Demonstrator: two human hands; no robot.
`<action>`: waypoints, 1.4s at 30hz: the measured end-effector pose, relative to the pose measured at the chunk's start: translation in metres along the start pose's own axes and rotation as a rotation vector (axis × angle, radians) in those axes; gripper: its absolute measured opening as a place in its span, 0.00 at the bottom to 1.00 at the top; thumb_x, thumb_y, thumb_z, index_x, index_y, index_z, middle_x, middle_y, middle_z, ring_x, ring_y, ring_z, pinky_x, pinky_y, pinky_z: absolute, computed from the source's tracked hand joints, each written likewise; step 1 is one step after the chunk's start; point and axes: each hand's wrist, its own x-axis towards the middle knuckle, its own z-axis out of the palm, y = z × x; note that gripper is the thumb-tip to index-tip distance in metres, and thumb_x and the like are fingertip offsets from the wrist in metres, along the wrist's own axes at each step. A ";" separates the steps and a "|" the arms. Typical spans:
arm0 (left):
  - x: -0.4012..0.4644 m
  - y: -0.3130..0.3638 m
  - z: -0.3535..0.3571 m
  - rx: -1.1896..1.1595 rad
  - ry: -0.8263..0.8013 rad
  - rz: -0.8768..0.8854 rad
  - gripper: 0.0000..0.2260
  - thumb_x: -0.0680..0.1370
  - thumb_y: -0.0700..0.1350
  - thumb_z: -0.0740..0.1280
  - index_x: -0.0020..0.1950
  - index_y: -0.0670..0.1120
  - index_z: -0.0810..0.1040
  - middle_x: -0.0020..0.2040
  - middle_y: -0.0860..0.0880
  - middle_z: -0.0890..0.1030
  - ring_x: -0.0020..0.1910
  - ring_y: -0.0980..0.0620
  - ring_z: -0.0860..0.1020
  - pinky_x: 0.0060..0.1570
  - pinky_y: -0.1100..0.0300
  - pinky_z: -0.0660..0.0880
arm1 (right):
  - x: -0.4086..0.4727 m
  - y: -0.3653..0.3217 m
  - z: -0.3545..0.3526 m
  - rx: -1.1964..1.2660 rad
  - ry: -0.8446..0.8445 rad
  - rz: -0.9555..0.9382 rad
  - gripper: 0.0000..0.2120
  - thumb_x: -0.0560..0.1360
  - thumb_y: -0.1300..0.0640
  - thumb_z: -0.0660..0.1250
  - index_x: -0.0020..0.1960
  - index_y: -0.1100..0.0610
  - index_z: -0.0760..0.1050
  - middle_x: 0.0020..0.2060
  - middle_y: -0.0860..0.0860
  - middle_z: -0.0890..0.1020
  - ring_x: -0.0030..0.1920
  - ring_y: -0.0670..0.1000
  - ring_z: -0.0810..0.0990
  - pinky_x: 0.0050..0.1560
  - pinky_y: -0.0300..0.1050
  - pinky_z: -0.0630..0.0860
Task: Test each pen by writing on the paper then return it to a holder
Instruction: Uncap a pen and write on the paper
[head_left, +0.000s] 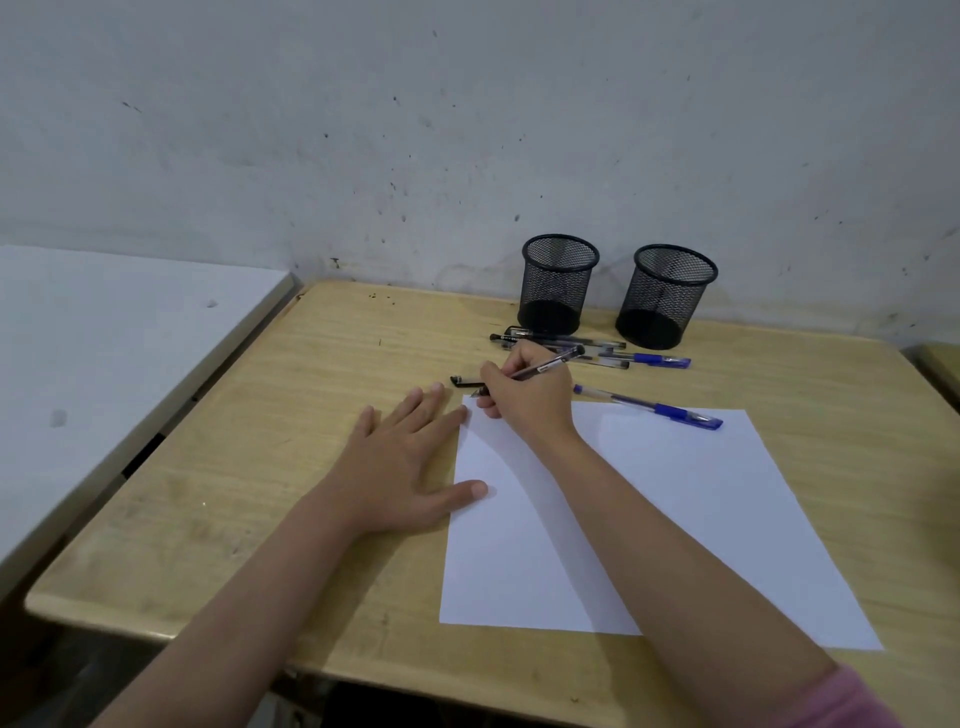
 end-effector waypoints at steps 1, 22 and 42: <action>0.000 0.000 0.000 0.021 -0.010 -0.001 0.42 0.64 0.77 0.48 0.74 0.60 0.48 0.77 0.56 0.43 0.76 0.55 0.41 0.72 0.38 0.44 | 0.000 0.000 0.000 0.004 0.006 0.001 0.15 0.70 0.67 0.68 0.30 0.58 0.65 0.29 0.69 0.78 0.28 0.56 0.83 0.29 0.51 0.78; -0.002 0.002 -0.001 0.076 -0.023 -0.001 0.42 0.64 0.77 0.46 0.74 0.61 0.46 0.77 0.57 0.41 0.76 0.53 0.41 0.71 0.36 0.45 | 0.001 -0.001 0.000 0.020 -0.023 0.016 0.13 0.69 0.70 0.68 0.31 0.60 0.66 0.24 0.61 0.78 0.25 0.54 0.82 0.24 0.42 0.76; -0.001 0.002 -0.001 0.071 -0.016 -0.005 0.41 0.64 0.78 0.46 0.73 0.61 0.46 0.77 0.57 0.42 0.76 0.53 0.42 0.71 0.36 0.45 | 0.000 -0.002 0.001 0.019 0.024 0.030 0.14 0.67 0.71 0.66 0.31 0.59 0.64 0.25 0.62 0.77 0.25 0.56 0.80 0.25 0.43 0.74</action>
